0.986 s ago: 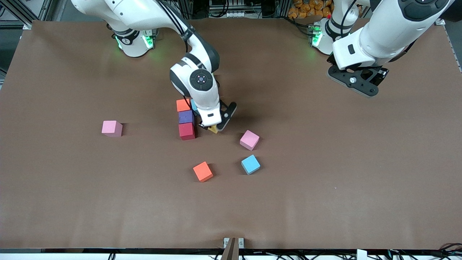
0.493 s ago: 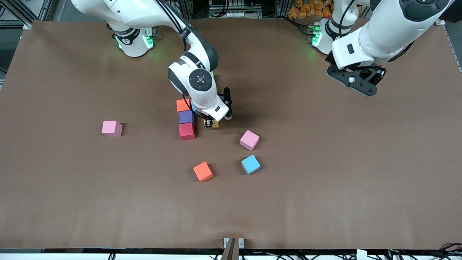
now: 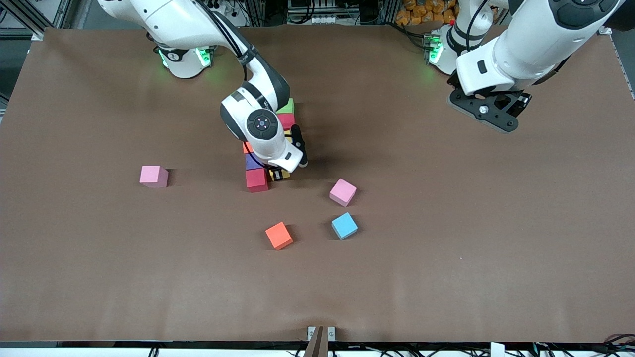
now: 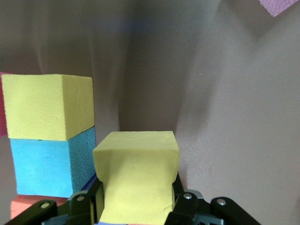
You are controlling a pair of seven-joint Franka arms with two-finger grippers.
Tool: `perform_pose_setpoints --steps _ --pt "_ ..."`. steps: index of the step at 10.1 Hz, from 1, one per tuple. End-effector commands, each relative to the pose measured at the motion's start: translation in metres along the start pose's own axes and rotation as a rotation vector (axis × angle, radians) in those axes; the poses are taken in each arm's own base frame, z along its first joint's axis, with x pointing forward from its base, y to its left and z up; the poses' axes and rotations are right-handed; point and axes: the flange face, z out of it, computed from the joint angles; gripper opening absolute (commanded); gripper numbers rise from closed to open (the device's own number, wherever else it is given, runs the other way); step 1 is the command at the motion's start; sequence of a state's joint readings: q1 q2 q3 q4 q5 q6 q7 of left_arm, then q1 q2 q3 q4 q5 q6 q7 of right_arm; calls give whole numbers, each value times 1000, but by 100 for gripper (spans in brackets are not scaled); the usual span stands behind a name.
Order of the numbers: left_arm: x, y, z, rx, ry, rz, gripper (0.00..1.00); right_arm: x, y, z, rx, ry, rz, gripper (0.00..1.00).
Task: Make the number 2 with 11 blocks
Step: 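Lower the yellow cube beside the pink cube with the right gripper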
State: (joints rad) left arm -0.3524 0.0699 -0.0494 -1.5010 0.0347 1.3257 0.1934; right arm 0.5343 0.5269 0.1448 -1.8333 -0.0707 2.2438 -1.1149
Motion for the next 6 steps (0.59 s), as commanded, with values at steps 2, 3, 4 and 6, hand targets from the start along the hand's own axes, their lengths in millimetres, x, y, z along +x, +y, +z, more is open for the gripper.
perform_pose_setpoints --steps 2,3,4,6 --pt "-3 2 -5 -20 5 -7 100 -8 3 7 -20 20 -15 0" --pt "-3 1 -5 -20 5 -9 100 -9 4 9 -17 19 -15 0" --pt "-3 1 -5 -20 5 -9 100 -9 4 10 -15 18 -14 0" --pt "-3 2 -4 -20 4 -6 100 -12 5 9 -20 16 -13 0"
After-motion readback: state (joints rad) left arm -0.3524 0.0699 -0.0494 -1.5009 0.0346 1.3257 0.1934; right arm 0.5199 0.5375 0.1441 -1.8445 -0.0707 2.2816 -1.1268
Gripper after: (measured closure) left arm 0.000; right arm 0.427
